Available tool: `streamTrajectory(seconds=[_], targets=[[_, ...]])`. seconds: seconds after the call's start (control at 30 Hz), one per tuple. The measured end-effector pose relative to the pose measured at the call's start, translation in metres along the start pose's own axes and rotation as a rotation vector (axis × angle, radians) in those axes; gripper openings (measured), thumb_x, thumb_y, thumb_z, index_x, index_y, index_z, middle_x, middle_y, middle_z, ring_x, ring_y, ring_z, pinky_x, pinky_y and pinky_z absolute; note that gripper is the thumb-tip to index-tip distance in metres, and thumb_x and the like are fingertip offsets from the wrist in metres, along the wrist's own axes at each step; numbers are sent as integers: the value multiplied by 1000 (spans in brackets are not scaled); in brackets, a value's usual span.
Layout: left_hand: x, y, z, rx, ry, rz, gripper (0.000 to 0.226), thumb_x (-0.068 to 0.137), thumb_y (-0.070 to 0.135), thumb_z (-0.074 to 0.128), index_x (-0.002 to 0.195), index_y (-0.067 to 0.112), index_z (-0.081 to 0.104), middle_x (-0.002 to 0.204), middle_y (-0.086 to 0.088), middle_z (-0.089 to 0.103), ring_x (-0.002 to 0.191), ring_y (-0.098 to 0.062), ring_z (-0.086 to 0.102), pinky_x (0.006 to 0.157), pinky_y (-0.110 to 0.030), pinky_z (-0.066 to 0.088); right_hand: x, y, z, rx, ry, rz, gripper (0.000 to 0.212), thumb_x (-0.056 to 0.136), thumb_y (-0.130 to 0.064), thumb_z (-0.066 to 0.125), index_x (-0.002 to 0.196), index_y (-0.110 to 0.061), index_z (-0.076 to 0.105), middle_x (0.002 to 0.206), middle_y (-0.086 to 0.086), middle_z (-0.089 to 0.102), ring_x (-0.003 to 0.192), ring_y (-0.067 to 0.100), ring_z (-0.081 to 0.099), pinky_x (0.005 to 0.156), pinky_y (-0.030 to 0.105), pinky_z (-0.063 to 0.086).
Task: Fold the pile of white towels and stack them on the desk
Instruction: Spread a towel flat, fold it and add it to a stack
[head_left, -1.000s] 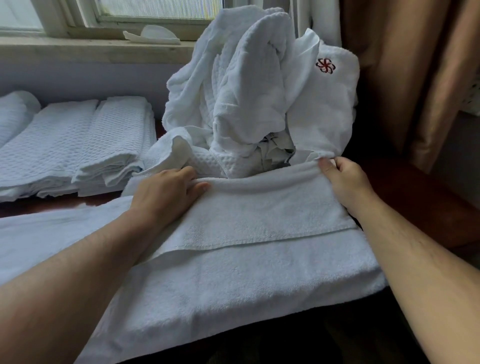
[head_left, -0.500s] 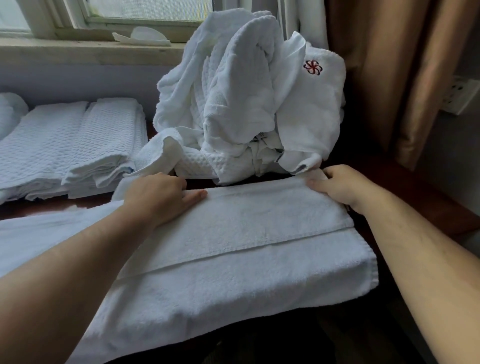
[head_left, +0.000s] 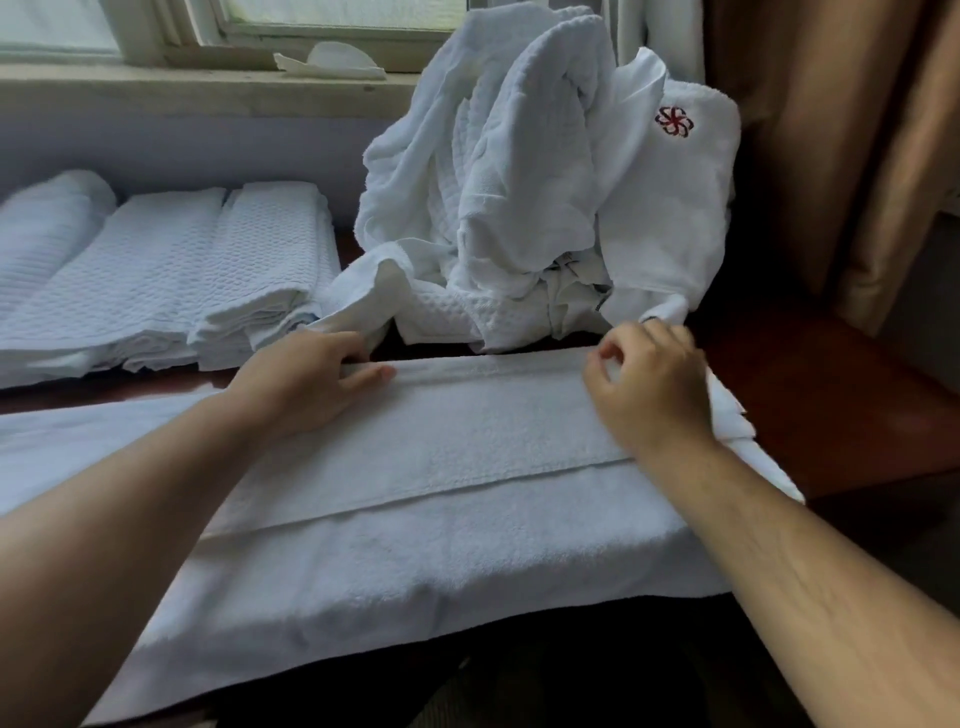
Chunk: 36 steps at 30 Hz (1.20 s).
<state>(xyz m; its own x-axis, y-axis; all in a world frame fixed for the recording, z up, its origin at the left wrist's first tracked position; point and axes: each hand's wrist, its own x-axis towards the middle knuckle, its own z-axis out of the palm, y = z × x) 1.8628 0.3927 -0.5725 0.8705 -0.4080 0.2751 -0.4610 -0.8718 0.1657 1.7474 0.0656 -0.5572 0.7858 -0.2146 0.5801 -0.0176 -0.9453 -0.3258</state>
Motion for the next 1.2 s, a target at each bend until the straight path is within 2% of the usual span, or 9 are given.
streamTrajectory(seconds=[0.13, 0.23, 0.47, 0.6, 0.73, 0.87, 1.0, 1.1, 1.2], targets=[[-26, -42, -21, -37, -49, -39, 34, 77, 78, 53, 78, 44, 52, 74, 16, 58, 69, -13, 56, 62, -31, 44, -16, -92, 19, 248, -347, -225, 17, 92, -30, 63, 94, -15, 69, 94, 3, 63, 96, 21, 51, 82, 36, 48], [-49, -72, -34, -34, -78, -127, 54, 63, 88, 54, 81, 37, 58, 76, 15, 61, 70, -10, 59, 65, -32, 47, -22, -155, 38, 285, -499, -336, 24, 94, -37, 61, 106, -18, 69, 105, 2, 62, 105, 21, 51, 90, 35, 47], [-115, -141, -63, 91, 40, -308, 51, 70, 83, 62, 77, 33, 56, 78, 11, 63, 80, -22, 61, 77, -39, 50, -38, -235, 69, 253, -611, -454, 31, 97, -39, 56, 121, -21, 66, 124, 3, 61, 121, 23, 48, 105, 39, 40], [-130, -155, -74, 211, 204, -206, 44, 76, 70, 67, 84, 28, 60, 92, -1, 71, 94, -28, 66, 86, -42, 42, -44, -263, 80, 195, -661, -569, 38, 99, -46, 49, 129, -25, 62, 135, 1, 58, 129, 23, 44, 108, 39, 36], [-128, -151, -76, 205, 177, -281, 49, 81, 62, 69, 115, 27, 65, 120, 0, 62, 120, -27, 51, 102, -43, 31, -47, -277, 91, 38, -894, -684, 64, 101, -64, 31, 157, -32, 26, 169, 1, 11, 156, 24, 2, 123, 45, 7], [-141, -138, -71, 129, 114, -494, 56, 93, 55, 55, 144, 34, 45, 147, -1, 41, 138, -25, 28, 114, -43, 20, -51, -271, 99, -1, -924, -706, 72, 99, -69, 19, 161, -36, 3, 170, -5, -10, 154, 18, -19, 124, 41, -9], [-168, -132, -59, 69, -148, -595, 73, 94, 72, 29, 157, 37, 21, 168, -1, 14, 153, -23, 12, 123, -44, 9, -57, -271, 98, 11, -852, -600, 82, 90, -76, 10, 161, -34, 8, 171, -3, -4, 155, 22, -16, 125, 45, -5], [-174, -133, -59, 77, -183, -596, 75, 94, 74, 20, 159, 39, 11, 170, 1, 3, 155, -20, 3, 125, -45, 4, -61, -268, 93, 17, -882, -584, 88, 85, -77, 6, 161, -32, 8, 170, -3, -4, 155, 22, -16, 126, 44, -4], [-173, -129, -62, 64, -223, -608, 73, 95, 71, 20, 159, 39, 8, 170, 1, -1, 156, -20, -1, 125, -47, 2, -47, -262, 87, 121, -823, -582, 66, 97, -64, 28, 151, -28, 43, 164, -1, 31, 153, 27, 20, 123, 43, 20]])
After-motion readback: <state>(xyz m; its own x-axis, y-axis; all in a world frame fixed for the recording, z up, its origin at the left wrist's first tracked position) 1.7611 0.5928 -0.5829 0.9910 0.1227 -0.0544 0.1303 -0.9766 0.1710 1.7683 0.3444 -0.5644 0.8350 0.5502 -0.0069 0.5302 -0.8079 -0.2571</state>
